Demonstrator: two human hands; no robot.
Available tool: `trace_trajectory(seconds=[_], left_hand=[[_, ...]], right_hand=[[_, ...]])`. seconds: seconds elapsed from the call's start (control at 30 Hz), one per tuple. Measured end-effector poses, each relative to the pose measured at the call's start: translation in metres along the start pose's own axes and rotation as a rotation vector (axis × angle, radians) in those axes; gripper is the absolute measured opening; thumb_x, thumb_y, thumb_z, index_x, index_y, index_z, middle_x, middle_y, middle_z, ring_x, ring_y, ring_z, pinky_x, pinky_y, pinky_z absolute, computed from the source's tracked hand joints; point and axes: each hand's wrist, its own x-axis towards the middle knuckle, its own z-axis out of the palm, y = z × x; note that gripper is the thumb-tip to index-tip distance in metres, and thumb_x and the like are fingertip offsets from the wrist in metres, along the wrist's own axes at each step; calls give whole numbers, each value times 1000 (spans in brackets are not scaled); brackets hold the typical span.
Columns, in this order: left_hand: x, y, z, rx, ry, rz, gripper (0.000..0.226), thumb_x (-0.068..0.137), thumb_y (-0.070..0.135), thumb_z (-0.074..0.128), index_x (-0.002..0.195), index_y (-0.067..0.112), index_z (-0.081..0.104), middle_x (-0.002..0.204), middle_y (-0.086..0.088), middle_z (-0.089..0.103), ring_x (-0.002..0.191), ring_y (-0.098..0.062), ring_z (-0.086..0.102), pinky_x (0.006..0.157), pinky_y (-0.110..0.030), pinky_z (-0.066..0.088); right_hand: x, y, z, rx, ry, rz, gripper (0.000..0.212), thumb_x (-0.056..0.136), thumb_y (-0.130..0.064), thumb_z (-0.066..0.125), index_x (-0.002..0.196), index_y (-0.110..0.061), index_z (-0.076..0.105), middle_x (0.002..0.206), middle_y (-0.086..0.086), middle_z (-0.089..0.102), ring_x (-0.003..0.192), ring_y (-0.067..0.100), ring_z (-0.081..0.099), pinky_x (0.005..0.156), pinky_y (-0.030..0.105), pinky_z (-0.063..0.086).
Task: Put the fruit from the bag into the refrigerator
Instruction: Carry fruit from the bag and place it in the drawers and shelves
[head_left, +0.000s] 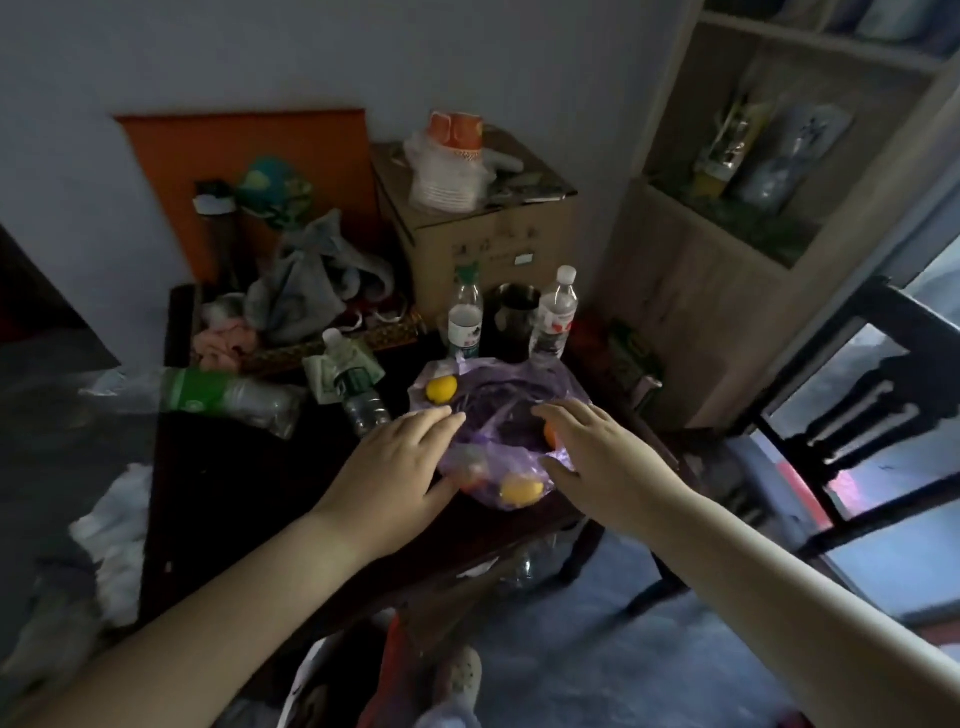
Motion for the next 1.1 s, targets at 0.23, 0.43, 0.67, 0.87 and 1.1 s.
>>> trace_trajectory(seconds=[0.23,0.43,0.67,0.87,1.1], left_hand=[[91,-44,63,-160,-76,8,69,84,50,25,137,11,46,141,-6,47,129,-22,43,104,-29,33],[133,-65,115,-314,-218,-90,42,94,27,48,133,13,47,136,-3,48,125,-21,44,102,-31,36],[156,-71,152,-393,-293,-279,41,94,16,47,135,18,46,136,-3,50,121,-23,51,95,-31,40],[159,-69,175,-382,-313,-351,36,92,15,51,129,16,52,129,-2,54,114,-24,56,93,-39,45],[140,-69,176,-191,-404,-319,52,84,38,61,131,23,48,134,7,43,117,-19,50,88,-34,45]], right_hand=[[98,36,44,41,-111,86,52,96,-22,45,145,-15,30,146,2,35,134,21,34,105,33,34],[137,66,92,176,-158,236,50,94,-16,47,142,-17,34,143,3,39,127,26,42,99,35,37],[164,104,137,115,-325,240,77,78,7,57,145,-15,26,147,6,30,132,29,36,101,36,39],[175,128,156,-12,-409,128,80,77,6,59,145,-11,21,149,7,24,137,27,26,103,34,36],[161,164,164,-33,-349,222,62,88,-22,53,144,-14,28,143,6,36,132,26,34,104,37,32]])
